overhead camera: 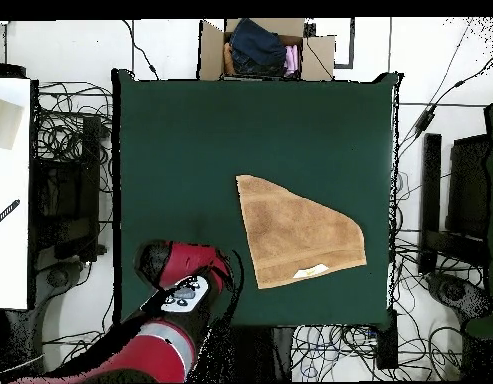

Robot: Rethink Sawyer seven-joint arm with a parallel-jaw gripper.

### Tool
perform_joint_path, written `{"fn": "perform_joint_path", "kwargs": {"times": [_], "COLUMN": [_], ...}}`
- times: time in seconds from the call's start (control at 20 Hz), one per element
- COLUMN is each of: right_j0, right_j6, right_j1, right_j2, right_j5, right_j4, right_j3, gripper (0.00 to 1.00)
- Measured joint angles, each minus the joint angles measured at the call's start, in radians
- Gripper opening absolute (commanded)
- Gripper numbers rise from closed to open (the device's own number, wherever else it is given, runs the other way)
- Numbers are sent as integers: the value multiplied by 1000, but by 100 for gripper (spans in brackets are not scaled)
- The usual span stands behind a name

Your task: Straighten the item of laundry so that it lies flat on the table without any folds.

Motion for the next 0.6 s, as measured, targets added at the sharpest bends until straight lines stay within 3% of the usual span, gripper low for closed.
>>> {"fn": "perform_joint_path", "kwargs": {"times": [0.6], "right_j0": [2], "right_j6": [0], "right_j1": [-16], "right_j2": [-14], "right_j5": [16], "right_j4": [-1], "right_j3": [-15], "gripper": [100]}}
